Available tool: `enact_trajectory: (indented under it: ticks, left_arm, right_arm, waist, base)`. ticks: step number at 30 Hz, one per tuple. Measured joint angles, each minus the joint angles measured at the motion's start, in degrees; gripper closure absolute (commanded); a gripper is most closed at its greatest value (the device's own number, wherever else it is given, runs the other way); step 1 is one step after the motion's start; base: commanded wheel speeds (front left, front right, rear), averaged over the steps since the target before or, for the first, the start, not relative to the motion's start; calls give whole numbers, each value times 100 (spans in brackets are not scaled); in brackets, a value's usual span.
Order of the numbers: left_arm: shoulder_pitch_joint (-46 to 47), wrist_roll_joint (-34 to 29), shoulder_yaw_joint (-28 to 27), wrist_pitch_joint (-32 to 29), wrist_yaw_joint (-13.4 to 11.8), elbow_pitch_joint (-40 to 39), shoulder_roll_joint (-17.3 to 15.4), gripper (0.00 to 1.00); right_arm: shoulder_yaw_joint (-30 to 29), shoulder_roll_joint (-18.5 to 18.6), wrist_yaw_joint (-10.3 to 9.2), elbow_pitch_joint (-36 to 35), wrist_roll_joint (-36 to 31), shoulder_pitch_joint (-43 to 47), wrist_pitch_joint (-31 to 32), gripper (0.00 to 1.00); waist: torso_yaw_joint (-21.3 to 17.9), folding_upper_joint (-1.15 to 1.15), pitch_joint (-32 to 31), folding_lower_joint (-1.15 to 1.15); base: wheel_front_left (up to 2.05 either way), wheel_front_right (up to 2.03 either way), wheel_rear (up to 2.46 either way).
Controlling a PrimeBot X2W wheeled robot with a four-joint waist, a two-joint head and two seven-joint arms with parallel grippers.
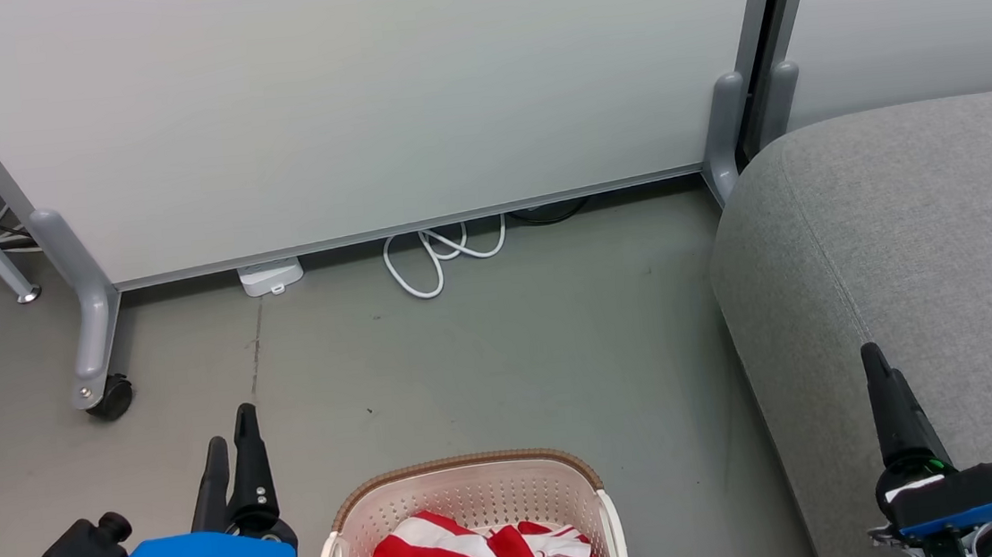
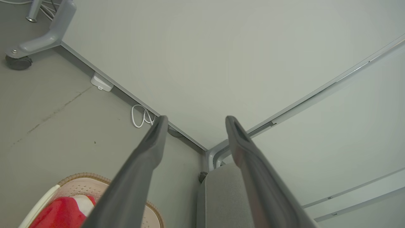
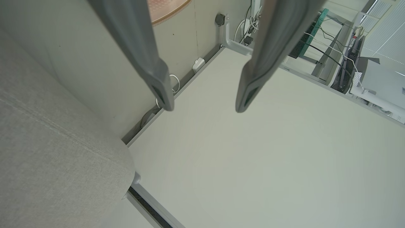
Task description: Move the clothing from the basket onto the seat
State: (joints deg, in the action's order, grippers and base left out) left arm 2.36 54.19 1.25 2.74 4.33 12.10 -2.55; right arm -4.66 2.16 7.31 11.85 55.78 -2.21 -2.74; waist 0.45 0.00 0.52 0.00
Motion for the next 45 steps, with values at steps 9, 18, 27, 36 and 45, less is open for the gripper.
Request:
enact_trajectory:
  ticks: [9, 18, 27, 36, 45]
  left_arm:
    - [8, -843, 193, 178, -30, -12, -55, 0]
    - [11, -1524, 349, 341, -58, -19, -81, 0]
    - [11, -2090, 470, 481, -85, 1, -92, 0]
    - [15, -2573, 534, 614, -83, 53, -97, 0]
    - [44, -2937, 578, 726, -79, 100, -93, 0]
  right_arm:
    - [56, 3, 1, -34, -859, 15, -176, 0]
    - [146, 8, 2, -48, -1617, 41, -343, 0]
    - [132, 16, 8, -22, -2292, 57, -482, 0]
    - [167, 23, 8, 19, -2909, 59, -602, 0]
    - [203, 29, 9, 48, -3451, 60, -710, 0]
  waist:
    - [13, 0, -2, 0]
    - [27, 0, -1, 0]
    - [46, 0, -26, 0]
    - [67, 0, -41, 0]
    - [95, 0, -46, 0]
  base:
    - [0, 0, 0]
    - [0, 0, 0]
    - [0, 0, 0]
    - [0, 0, 0]
    - [0, 0, 0]
